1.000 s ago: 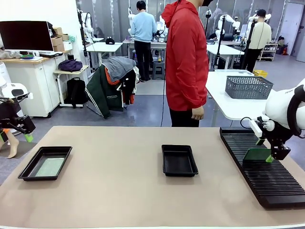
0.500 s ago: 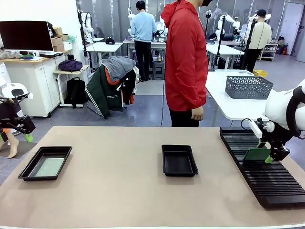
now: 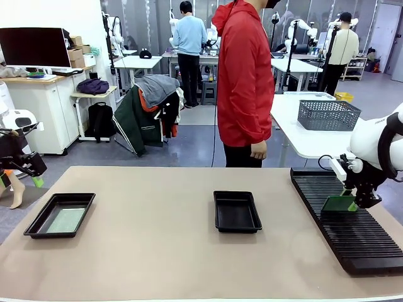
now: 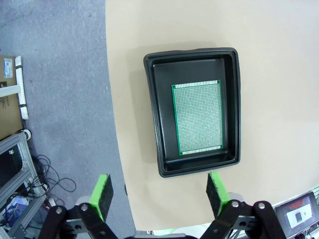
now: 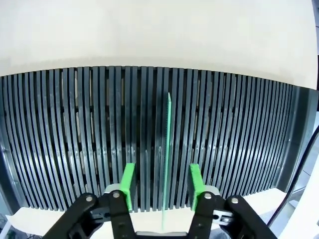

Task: Inspect and transfer BCBs to ESD trays.
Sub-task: Pick up the Blank PCB from the PCB Rack and place it in the right ESD tray.

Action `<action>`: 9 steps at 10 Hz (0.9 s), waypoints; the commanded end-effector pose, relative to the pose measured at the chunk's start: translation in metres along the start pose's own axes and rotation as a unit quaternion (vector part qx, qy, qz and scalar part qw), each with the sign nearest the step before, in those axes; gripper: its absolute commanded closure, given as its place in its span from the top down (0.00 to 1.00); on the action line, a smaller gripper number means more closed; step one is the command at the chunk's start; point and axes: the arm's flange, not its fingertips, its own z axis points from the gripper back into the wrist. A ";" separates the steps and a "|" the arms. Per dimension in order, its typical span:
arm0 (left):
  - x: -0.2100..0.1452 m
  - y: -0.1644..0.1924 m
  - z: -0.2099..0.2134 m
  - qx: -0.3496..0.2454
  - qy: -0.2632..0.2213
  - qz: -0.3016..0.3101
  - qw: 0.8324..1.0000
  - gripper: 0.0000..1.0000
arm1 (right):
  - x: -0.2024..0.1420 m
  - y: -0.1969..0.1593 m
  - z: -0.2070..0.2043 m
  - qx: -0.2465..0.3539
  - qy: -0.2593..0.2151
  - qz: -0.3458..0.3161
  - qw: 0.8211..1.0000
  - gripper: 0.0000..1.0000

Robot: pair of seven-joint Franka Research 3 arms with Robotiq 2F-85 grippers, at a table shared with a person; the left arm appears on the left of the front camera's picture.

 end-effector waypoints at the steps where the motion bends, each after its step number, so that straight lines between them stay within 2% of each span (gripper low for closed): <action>1: -0.002 0.001 -0.001 0.000 0.000 -0.003 1.000 1.00 | -0.006 -0.004 -0.002 0.005 0.006 0.009 1.000 0.52; 2: -0.002 0.001 -0.001 0.000 0.000 -0.003 1.000 1.00 | -0.007 -0.004 -0.003 0.007 0.004 0.010 1.000 0.38; 3: -0.002 0.001 -0.001 0.000 0.000 -0.003 1.000 1.00 | -0.007 -0.005 -0.004 0.008 0.004 0.010 1.000 0.43; 4: -0.002 0.001 -0.001 0.000 0.000 -0.003 1.000 1.00 | -0.008 -0.004 -0.005 0.006 0.003 0.010 1.000 0.29; 5: -0.002 0.001 -0.001 0.000 0.000 -0.003 1.000 1.00 | -0.008 -0.004 -0.005 0.006 0.003 0.009 1.000 0.35; 6: -0.002 0.001 -0.001 0.000 0.000 -0.003 1.000 1.00 | -0.008 -0.004 -0.005 0.007 0.003 0.010 1.000 0.20; 7: -0.002 0.001 -0.001 0.000 0.000 -0.003 1.000 1.00 | -0.007 -0.005 -0.005 0.006 0.002 0.012 1.000 0.26; 8: -0.002 0.001 -0.001 0.000 0.000 -0.003 1.000 1.00 | -0.007 -0.005 -0.004 0.006 0.003 0.012 1.000 0.11; 9: -0.002 0.001 -0.001 0.000 0.000 -0.003 1.000 1.00 | -0.007 -0.005 -0.004 0.006 0.004 0.011 1.000 0.17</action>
